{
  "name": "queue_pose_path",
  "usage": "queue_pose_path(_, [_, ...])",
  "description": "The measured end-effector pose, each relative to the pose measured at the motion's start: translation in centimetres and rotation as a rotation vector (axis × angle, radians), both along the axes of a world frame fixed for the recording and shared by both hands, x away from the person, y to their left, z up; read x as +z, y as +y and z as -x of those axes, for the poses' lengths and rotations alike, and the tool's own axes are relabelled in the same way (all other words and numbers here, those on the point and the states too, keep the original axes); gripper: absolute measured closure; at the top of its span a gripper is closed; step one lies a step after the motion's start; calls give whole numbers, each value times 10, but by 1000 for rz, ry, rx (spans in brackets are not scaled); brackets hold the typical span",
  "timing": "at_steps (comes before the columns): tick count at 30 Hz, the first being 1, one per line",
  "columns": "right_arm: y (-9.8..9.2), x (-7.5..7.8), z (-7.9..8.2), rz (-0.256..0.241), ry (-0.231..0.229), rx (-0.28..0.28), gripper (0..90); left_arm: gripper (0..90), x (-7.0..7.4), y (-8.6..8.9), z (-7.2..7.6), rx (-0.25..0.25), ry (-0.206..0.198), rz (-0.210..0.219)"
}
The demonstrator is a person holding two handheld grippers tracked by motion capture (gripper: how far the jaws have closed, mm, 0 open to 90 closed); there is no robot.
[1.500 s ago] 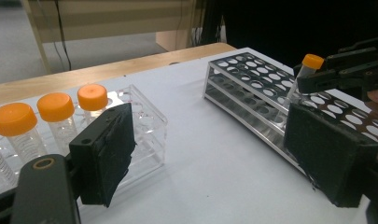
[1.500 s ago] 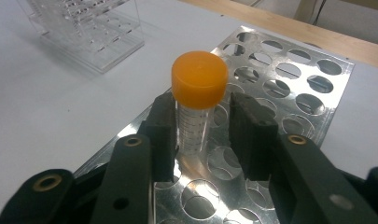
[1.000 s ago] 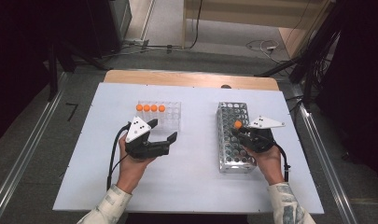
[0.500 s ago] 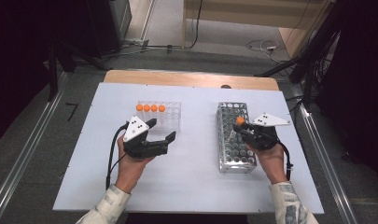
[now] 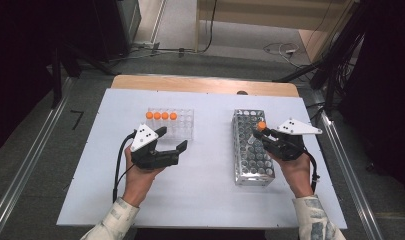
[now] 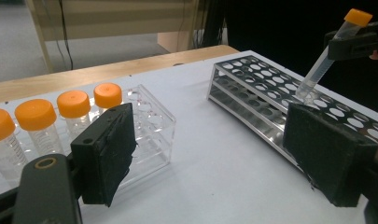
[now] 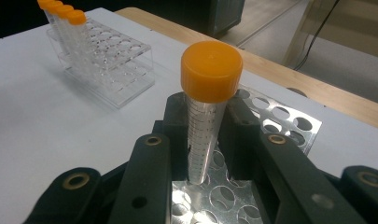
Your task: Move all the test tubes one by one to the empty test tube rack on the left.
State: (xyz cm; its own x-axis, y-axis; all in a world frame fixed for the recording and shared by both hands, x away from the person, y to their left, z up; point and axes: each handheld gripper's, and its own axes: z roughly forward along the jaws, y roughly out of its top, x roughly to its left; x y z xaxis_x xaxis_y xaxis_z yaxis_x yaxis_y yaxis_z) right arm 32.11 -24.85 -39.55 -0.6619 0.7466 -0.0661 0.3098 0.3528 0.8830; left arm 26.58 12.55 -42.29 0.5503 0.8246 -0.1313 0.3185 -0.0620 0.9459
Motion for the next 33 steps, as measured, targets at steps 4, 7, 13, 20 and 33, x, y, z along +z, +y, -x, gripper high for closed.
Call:
queue_pose_path(4, [0,4,2,-4,-11,4,716,177,0,1,0,1,-1,1])
queue_pose_path(7, [1,6,5,-4,-15,9,717,177,1,1,1,-2,-1,3])
queue_pose_path(13, [7,10,8,-11,-28,28,716,177,1,0,2,-7,-4,6])
queue_pose_path(20, [17,10,11,-11,-32,53,717,178,2,-1,3,-15,-5,8])
queue_pose_path(33, [41,10,18,-6,-36,114,718,178,4,-4,6,-28,-11,11])
